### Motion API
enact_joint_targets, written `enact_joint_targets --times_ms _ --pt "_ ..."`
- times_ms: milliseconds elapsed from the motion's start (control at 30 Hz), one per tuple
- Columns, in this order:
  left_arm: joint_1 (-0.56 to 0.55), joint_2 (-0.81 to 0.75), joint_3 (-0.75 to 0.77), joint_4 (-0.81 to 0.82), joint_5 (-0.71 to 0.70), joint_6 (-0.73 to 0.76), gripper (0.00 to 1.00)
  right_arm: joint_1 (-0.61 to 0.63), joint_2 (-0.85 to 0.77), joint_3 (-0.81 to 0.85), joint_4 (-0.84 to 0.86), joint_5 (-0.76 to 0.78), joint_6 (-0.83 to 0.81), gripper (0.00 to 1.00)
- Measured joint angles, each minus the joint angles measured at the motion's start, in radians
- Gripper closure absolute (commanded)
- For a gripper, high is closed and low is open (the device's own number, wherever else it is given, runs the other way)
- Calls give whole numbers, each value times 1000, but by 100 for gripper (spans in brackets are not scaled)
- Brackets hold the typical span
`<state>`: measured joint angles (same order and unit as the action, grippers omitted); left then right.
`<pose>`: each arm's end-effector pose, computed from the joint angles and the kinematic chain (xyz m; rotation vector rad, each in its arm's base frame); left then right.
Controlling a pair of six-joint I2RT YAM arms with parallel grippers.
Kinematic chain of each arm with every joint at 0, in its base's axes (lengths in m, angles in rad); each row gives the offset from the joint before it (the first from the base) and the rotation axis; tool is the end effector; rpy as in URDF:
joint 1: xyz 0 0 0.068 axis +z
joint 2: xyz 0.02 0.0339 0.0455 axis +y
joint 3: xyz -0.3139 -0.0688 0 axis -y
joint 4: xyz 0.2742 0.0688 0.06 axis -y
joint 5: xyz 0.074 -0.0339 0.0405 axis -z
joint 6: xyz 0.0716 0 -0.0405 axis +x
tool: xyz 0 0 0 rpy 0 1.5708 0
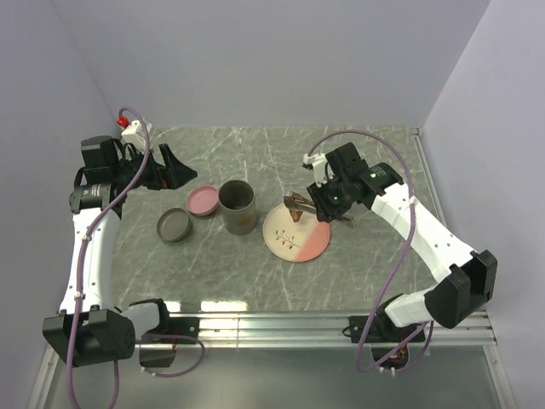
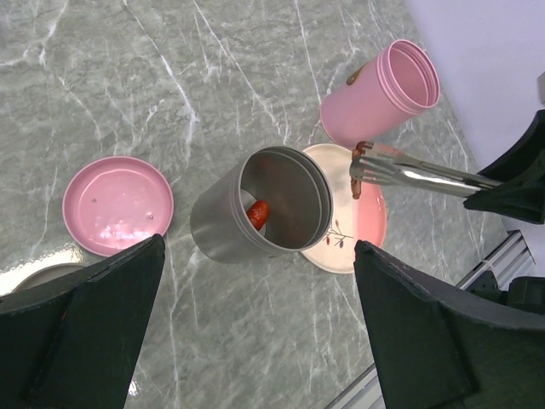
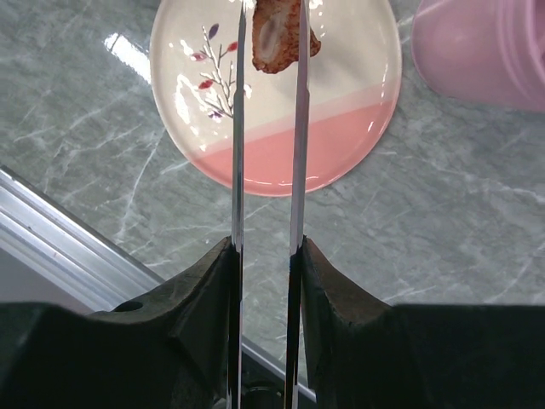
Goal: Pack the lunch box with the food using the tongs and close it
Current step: Pick up the fake food from the plate, then place the fake food in the packing box.
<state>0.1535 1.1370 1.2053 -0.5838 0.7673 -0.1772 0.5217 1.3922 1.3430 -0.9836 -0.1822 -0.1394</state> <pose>0.2712 -0.0083 0.4150 0.1328 2.0188 -0.8085 0.2667 0.1683 0.3448 -0.9139 2.4597 0.3727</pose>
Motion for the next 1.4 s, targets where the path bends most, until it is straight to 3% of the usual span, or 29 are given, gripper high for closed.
enact_joint_targets --times_ms 767,1400 --pt "0 21 2 -3 18 12 1 -10 55 438 -58 -158 -48 64" --pt "2 52 2 4 14 3 1 127 170 477 -43 -226 -32 64"
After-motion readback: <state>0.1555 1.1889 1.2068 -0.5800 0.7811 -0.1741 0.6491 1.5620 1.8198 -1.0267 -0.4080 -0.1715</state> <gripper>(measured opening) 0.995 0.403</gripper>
